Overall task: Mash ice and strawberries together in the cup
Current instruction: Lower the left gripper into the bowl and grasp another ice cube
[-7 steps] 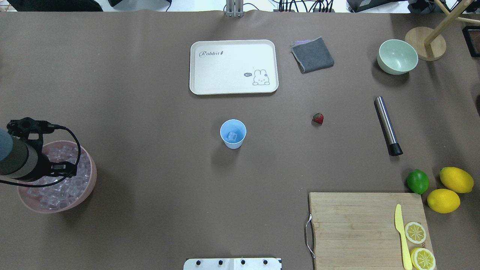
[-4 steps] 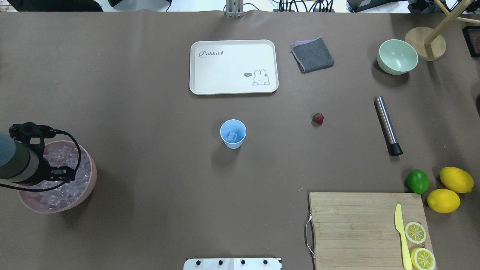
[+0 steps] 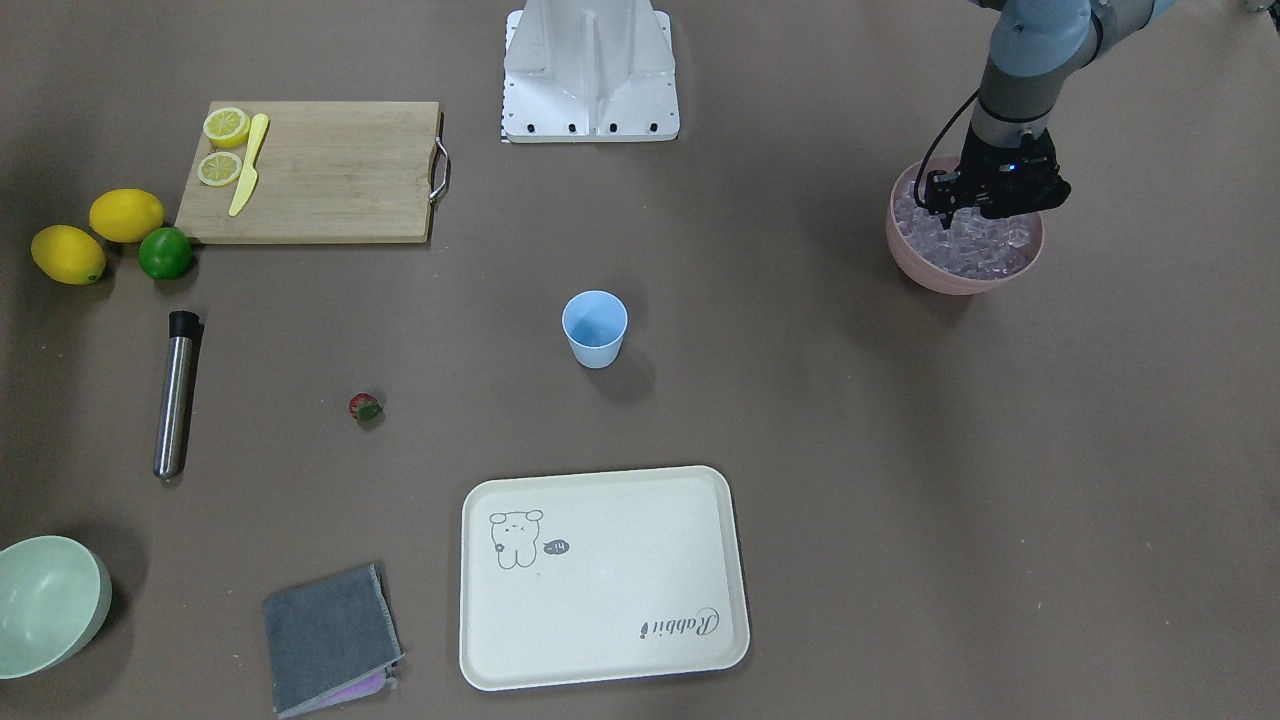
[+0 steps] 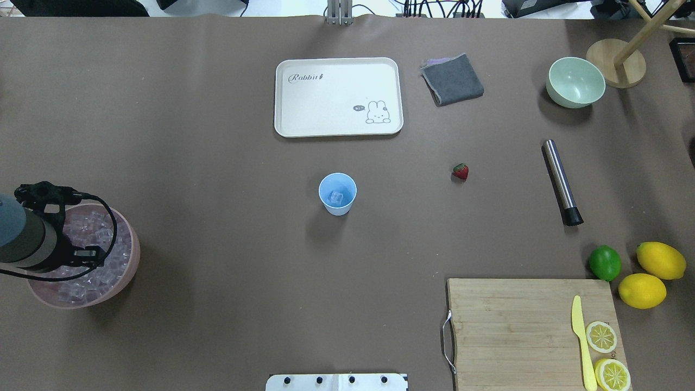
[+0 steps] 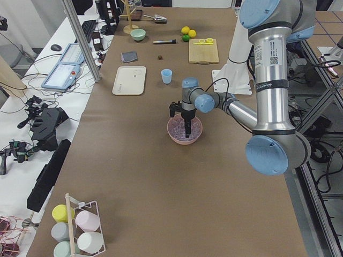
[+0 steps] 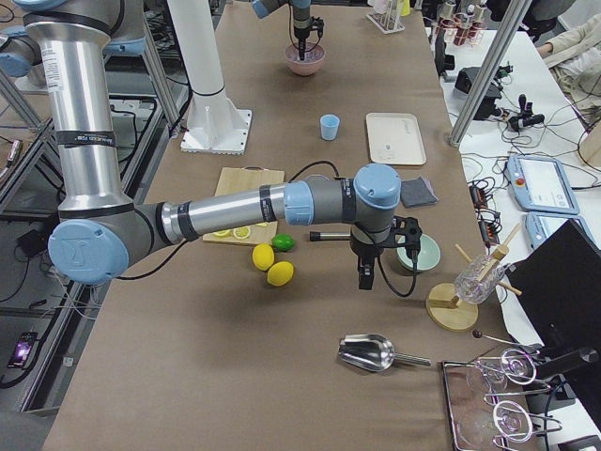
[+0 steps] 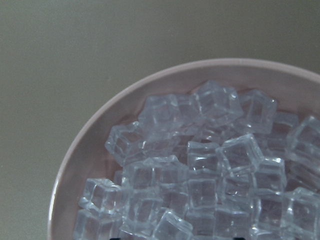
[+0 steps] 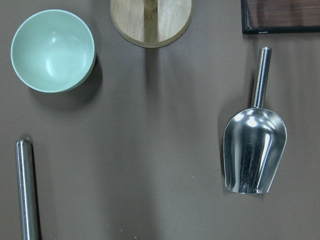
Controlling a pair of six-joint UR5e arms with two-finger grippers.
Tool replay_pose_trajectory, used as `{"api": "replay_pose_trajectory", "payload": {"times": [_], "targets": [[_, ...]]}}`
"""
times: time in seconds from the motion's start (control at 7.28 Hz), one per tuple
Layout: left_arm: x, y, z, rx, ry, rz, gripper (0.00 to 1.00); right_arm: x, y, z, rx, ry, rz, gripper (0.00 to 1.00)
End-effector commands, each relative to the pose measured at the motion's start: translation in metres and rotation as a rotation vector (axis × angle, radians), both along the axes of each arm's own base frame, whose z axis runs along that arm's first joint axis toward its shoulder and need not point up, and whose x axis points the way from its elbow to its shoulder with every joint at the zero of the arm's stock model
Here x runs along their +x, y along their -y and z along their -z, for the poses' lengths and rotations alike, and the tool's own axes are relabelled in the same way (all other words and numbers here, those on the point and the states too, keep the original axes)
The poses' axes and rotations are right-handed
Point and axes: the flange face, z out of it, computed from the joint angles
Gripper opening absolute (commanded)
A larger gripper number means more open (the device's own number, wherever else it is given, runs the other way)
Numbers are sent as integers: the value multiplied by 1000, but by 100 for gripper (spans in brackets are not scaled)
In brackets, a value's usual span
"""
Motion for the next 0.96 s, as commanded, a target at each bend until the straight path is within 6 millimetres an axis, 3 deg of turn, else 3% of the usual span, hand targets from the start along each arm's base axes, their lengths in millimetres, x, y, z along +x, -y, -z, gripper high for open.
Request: {"api": "replay_pose_trajectory", "payload": {"times": [0.0, 0.14, 0.82], "targets": [[4, 1, -2, -1, 2, -4, 78, 0, 0, -1, -1, 0, 0, 100], [4, 1, -2, -1, 2, -4, 77, 0, -1, -2, -3, 0, 0, 100], [5, 2, -6, -4, 10, -4, 47, 0, 0, -1, -2, 0, 0, 100]]}}
